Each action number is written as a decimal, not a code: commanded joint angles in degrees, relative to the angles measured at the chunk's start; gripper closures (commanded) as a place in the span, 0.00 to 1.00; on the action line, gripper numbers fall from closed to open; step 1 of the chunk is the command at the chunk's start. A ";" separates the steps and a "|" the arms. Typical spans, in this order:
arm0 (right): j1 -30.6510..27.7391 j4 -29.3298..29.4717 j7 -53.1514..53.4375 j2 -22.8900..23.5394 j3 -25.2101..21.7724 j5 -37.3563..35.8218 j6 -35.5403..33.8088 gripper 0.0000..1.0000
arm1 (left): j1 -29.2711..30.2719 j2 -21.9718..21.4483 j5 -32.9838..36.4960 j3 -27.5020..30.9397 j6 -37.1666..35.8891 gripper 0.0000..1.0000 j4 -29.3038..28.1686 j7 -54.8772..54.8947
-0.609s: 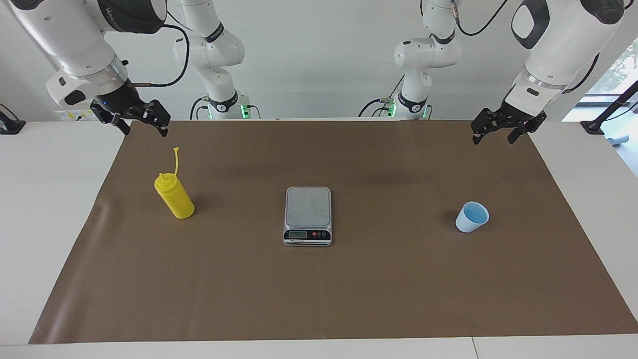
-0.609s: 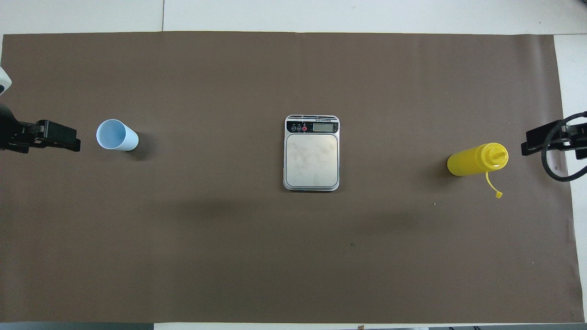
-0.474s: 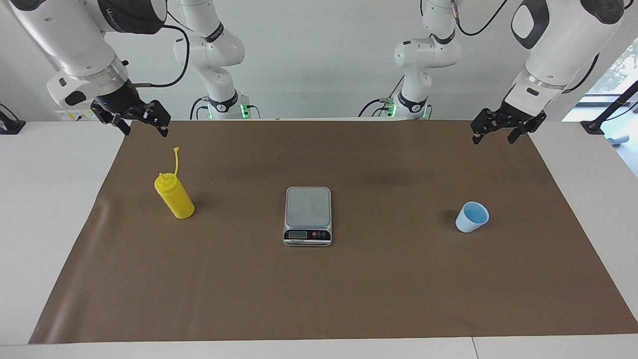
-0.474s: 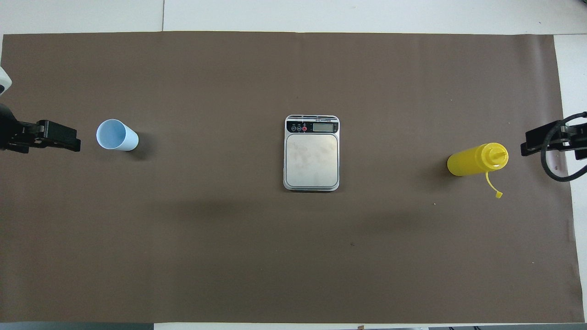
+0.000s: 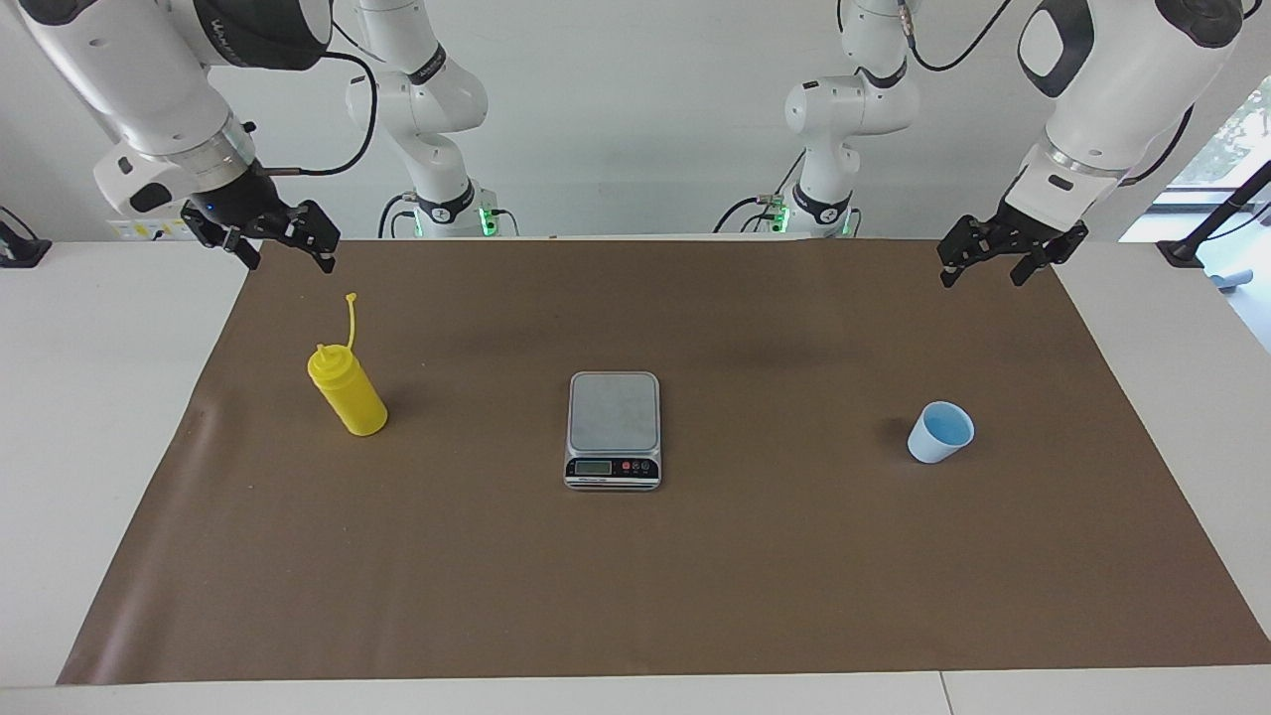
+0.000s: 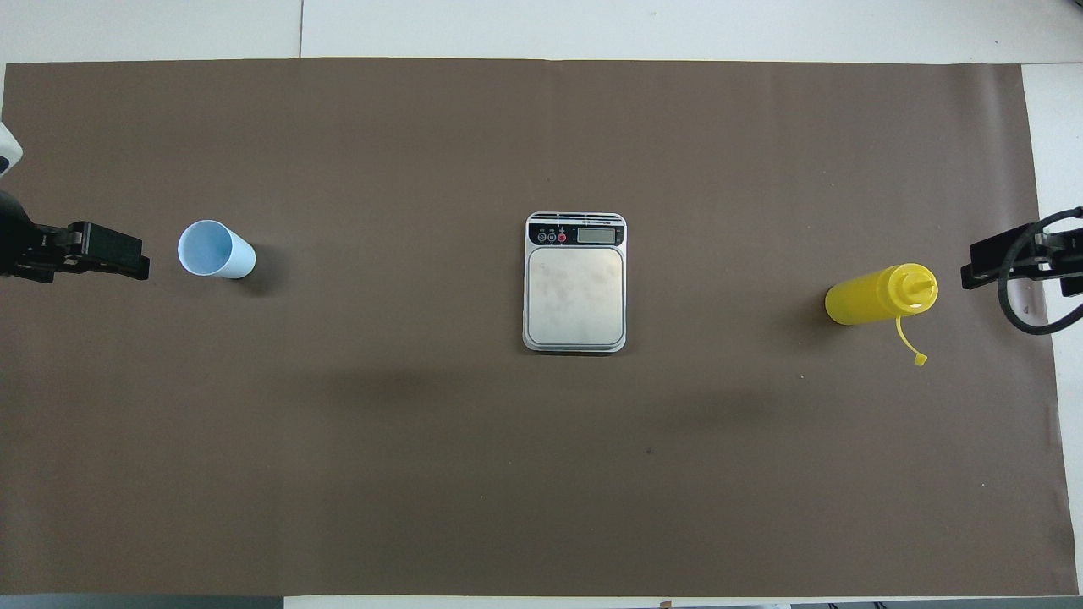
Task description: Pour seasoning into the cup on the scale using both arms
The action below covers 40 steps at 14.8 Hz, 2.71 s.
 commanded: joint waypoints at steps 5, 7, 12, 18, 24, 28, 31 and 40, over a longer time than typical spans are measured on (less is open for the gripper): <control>-1.16 -1.16 -0.59 -0.83 -0.42 0.67 2.53 0.00 | 0.64 -0.62 0.07 0.43 16.77 0.00 -10.83 1.00; -4.85 -1.25 1.42 -0.74 -0.42 3.03 2.96 0.00 | 1.86 1.12 0.07 0.52 21.00 0.00 -12.96 1.69; -8.28 2.16 23.92 3.19 -0.69 9.43 2.91 0.00 | 4.94 7.45 0.07 0.60 28.65 0.01 -14.97 5.48; -22.68 25.39 32.10 25.70 -1.66 25.08 -11.89 0.00 | 6.79 14.13 0.07 0.43 40.96 0.16 -18.32 5.74; -32.90 23.64 37.64 35.90 -1.57 38.11 -15.58 0.00 | 6.70 14.58 -0.11 0.43 42.47 1.00 -20.79 5.13; -33.16 12.14 47.11 34.42 -1.57 45.39 -9.89 0.00 | 5.65 12.92 -0.20 0.17 38.61 1.00 -19.65 3.82; -32.46 5.54 49.78 32.05 -1.48 47.08 -7.15 0.00 | -0.83 10.19 -0.20 0.08 36.14 1.00 -18.68 -5.03; -28.16 -15.12 40.65 25.36 -1.13 54.20 5.15 0.00 | -28.87 12.55 0.59 0.16 38.51 1.00 -13.15 -46.26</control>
